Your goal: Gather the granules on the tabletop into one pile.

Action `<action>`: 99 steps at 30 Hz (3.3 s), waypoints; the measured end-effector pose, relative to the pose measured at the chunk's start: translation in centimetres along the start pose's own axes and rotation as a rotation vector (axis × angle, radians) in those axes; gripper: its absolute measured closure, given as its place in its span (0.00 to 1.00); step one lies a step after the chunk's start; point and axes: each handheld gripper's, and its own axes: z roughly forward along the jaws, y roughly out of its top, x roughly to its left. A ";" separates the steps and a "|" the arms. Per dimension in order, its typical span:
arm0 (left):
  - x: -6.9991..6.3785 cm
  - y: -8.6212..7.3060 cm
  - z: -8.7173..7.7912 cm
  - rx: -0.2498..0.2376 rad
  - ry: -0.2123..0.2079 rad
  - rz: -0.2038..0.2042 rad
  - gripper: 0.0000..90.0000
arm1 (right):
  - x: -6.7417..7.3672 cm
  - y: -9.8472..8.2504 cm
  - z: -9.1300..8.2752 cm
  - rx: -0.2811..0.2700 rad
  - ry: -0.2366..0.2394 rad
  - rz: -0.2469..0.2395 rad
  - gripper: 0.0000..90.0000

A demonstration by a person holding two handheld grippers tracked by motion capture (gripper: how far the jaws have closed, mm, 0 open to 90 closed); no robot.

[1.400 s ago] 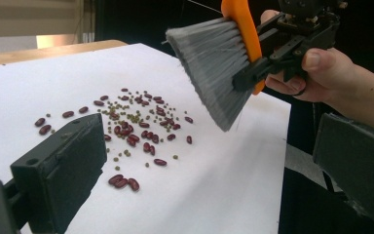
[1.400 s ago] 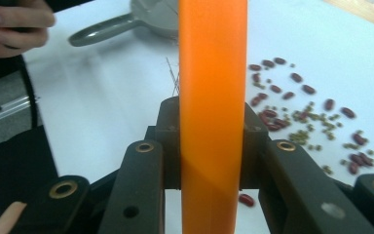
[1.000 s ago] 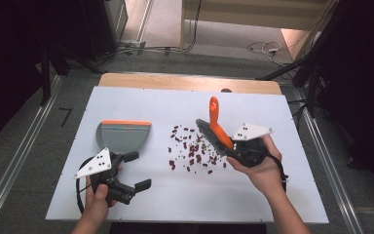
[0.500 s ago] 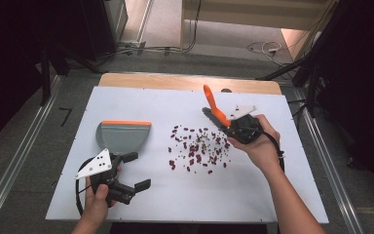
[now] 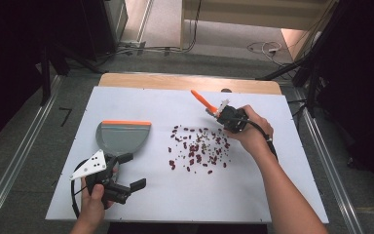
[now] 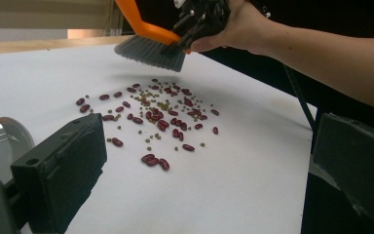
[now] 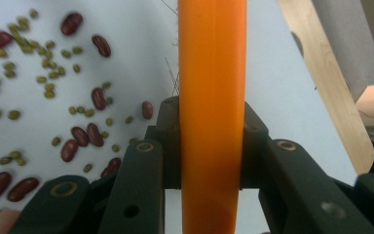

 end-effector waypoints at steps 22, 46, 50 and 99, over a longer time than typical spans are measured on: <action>-0.2 0.0 0.7 0.014 -0.007 0.007 0.00 | 4.4 -0.2 -0.8 0.080 0.068 -0.133 0.76; 0.1 -0.2 0.3 0.006 -0.008 0.001 0.00 | 6.0 7.1 1.4 -0.108 0.029 -0.445 0.76; 0.1 -0.2 0.4 0.005 -0.008 -0.002 0.00 | 6.3 6.6 1.1 -0.104 0.044 -0.488 0.76; 0.2 -0.2 0.4 0.012 0.004 0.000 0.00 | 6.6 4.1 -5.6 -0.211 0.238 -0.329 0.76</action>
